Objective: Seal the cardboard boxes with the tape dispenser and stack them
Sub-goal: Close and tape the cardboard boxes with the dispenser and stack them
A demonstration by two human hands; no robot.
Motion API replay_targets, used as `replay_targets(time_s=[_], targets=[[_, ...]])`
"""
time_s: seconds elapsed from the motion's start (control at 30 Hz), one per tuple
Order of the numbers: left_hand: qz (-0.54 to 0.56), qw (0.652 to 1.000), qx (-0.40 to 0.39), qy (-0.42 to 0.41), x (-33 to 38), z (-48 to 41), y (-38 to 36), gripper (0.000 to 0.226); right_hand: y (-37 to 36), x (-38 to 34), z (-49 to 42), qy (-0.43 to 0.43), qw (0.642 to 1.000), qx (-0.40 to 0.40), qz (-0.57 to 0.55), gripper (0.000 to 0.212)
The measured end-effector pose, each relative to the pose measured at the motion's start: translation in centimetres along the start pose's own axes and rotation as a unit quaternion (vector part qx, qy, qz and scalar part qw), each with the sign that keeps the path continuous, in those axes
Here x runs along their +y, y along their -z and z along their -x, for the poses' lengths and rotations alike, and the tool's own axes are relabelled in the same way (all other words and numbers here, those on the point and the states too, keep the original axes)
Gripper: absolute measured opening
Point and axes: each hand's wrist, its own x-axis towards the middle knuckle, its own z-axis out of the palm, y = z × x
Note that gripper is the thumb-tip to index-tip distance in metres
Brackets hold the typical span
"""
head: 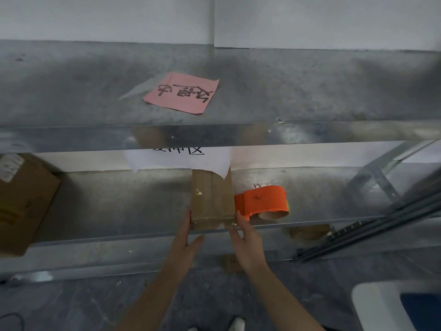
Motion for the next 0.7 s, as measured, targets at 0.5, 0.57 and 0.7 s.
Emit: replay_targets(time_s=[0.5, 0.57, 0.7], targets=[[-0.169, 0.978, -0.053, -0.108, 1.6, -2.7, 5.9, 0.078, 2.4, 1.1, -1.7, 0.069, 0.981, -0.024, 0.177, 0.065], [-0.289, 0.930, -0.095, -0.207, 1.8, -4.5, 7.1, 0.084, 3.4, 0.5, -2.9, 0.125, 0.958, -0.003, 0.260, 0.060], [-0.323, 0.906, -0.166, -0.220, 1.7, -6.3, 7.3, 0.071, 3.9, -0.2, -5.2, 0.203, 0.924, -0.093, 0.312, 0.048]])
